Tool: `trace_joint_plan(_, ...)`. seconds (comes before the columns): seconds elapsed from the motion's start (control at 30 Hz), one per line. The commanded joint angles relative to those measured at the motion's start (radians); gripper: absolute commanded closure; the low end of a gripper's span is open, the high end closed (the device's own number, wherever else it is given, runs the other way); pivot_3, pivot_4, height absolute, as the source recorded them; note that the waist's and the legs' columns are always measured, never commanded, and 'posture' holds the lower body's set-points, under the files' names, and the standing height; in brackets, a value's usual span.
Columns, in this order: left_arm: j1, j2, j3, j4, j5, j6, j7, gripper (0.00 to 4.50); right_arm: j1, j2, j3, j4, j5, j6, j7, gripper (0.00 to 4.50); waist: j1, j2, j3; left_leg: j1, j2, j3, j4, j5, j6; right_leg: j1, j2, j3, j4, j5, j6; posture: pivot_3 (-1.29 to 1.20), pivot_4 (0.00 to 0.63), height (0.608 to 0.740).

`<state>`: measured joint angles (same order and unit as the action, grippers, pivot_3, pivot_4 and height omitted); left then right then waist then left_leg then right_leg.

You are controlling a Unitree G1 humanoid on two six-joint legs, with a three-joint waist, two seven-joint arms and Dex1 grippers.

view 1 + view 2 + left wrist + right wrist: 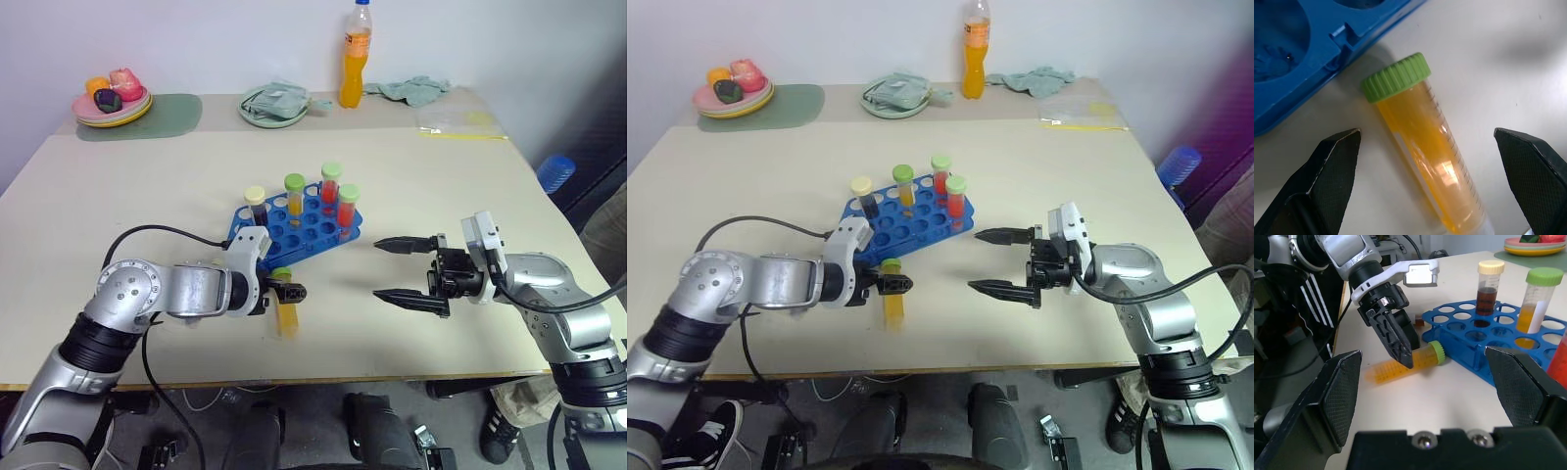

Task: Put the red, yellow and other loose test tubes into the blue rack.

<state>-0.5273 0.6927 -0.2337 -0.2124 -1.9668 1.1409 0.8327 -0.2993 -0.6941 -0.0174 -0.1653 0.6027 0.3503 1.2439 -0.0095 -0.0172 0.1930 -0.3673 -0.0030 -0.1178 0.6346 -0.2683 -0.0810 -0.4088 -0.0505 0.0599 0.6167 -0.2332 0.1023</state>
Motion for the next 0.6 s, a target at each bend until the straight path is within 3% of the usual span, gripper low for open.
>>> trace_joint_plan(0.03, 0.016, -0.053, 0.008, 0.011, -0.005, -0.007, 0.059, 0.0, -0.006, -0.008, -0.029, -0.037, 0.014, -0.009, 0.002, 0.08, 0.003, 0.0, 0.0, 0.0, 0.0, 0.0, 0.001, 0.0, 0.0, 0.001, 0.0, 0.0, 0.0, 0.0, 0.0, 0.0, 0.15, 0.74)
trace_joint_plan(0.17, 0.036, -0.096, 0.021, 0.006, -0.005, -0.005, 0.105, 0.0, -0.003, -0.007, -0.028, -0.042, 0.011, -0.009, -0.005, 0.08, 0.003, 0.001, 0.0, 0.0, -0.001, 0.0, 0.003, 0.0, 0.0, 0.002, 0.0, 0.0, 0.0, 0.0, 0.001, 0.0, 0.15, 0.74)
trace_joint_plan(0.27, 0.041, -0.123, 0.039, 0.016, -0.005, -0.006, 0.136, 0.75, 0.003, -0.006, -0.028, -0.046, 0.01, -0.011, -0.01, 0.0, 0.003, 0.001, -0.001, 0.0, -0.001, 0.0, 0.003, 0.0, 0.0, 0.002, 0.0, 0.0, 0.0, 0.0, 0.001, 0.0, 0.15, 0.74)
trace_joint_plan(0.43, 0.044, -0.152, 0.06, 0.02, -0.005, -0.006, 0.176, 3.18, 0.006, -0.003, -0.028, -0.049, 0.008, -0.013, -0.021, 0.0, 0.001, 0.001, -0.001, 0.0, -0.001, 0.0, 0.003, 0.0, 0.0, 0.002, 0.0, 0.0, 0.0, 0.0, 0.001, 0.0, 0.15, 0.74)
trace_joint_plan(0.47, 0.044, -0.158, 0.065, 0.023, -0.005, -0.006, 0.182, 3.49, 0.006, -0.002, -0.028, -0.05, 0.008, -0.015, -0.022, 0.0, 0.001, 0.001, -0.001, -0.001, -0.001, 0.0, 0.003, 0.0, 0.0, 0.002, 0.0, 0.0, 0.0, 0.0, 0.001, 0.0, 0.15, 0.74)
trace_joint_plan(0.6, 0.048, -0.161, 0.087, 0.018, -0.005, -0.007, 0.207, 3.63, 0.006, -0.002, -0.028, -0.047, 0.005, -0.021, -0.027, 0.0, -0.001, 0.001, -0.001, 0.0, -0.001, 0.0, 0.003, 0.0, 0.0, 0.002, 0.0, 0.0, 0.0, 0.0, 0.001, 0.0, 0.15, 0.74)
